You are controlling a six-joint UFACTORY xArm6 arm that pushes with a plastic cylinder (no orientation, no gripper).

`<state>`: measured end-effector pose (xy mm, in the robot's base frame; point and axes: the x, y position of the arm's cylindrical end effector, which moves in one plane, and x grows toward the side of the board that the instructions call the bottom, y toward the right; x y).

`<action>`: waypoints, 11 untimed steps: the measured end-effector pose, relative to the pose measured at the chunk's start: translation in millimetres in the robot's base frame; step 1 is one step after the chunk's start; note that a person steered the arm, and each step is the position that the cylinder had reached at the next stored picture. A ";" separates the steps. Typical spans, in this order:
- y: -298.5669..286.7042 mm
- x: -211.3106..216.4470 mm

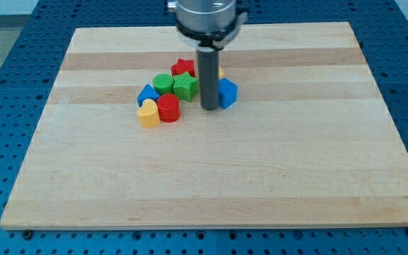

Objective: Push the blue cube towards the right center of the board

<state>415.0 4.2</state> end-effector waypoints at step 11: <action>70.4 -23.3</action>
<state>391.7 74.6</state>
